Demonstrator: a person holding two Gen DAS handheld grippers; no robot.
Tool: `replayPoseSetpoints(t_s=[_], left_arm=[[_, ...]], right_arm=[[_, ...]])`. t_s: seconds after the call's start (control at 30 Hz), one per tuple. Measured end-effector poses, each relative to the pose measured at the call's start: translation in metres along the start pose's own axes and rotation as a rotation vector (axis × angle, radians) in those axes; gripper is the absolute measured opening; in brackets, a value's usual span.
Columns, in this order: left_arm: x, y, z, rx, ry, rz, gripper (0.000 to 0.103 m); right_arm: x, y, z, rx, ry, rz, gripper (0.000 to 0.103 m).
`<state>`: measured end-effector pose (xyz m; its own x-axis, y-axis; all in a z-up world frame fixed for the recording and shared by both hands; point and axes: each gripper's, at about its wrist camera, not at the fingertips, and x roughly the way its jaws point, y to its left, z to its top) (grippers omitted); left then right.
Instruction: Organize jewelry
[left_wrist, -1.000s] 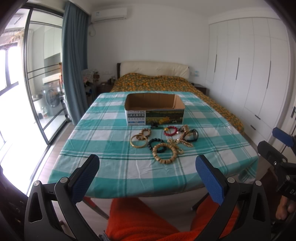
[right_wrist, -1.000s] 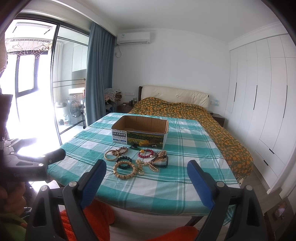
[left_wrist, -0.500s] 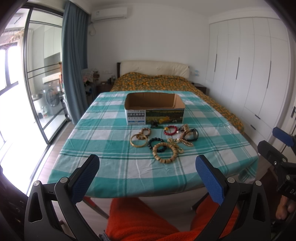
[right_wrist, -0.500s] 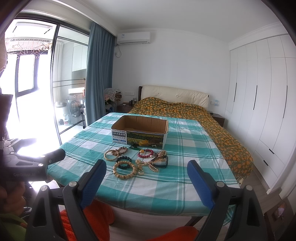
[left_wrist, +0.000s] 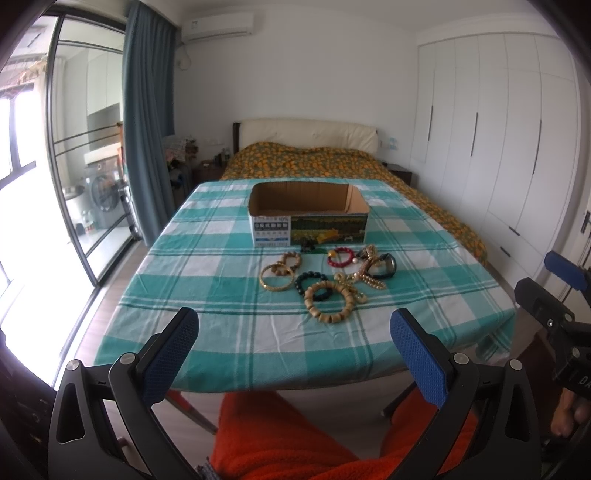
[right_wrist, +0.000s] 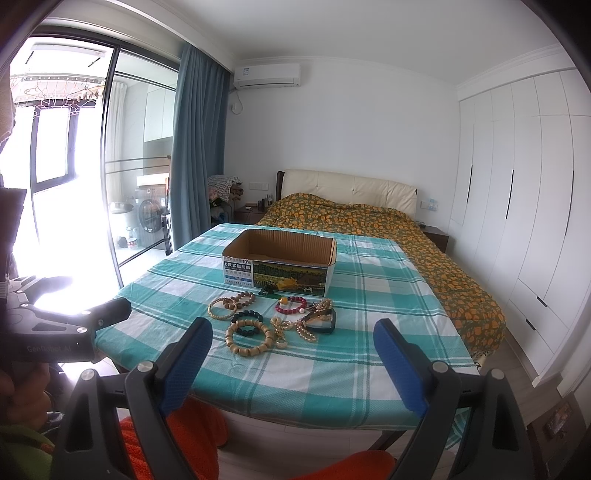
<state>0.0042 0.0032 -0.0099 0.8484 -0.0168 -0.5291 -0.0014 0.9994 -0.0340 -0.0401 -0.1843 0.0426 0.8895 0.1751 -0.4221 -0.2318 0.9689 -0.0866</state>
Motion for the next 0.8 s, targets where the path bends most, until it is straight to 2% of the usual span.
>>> replayPoseSetpoints(t_s=[0.8], left_arm=[[0.0011, -0.0002, -0.0035, 0.000, 0.005, -0.001, 0.103]], right_arm=[[0.0001, 0.0000, 0.0001, -0.002, 0.000, 0.000, 0.091]])
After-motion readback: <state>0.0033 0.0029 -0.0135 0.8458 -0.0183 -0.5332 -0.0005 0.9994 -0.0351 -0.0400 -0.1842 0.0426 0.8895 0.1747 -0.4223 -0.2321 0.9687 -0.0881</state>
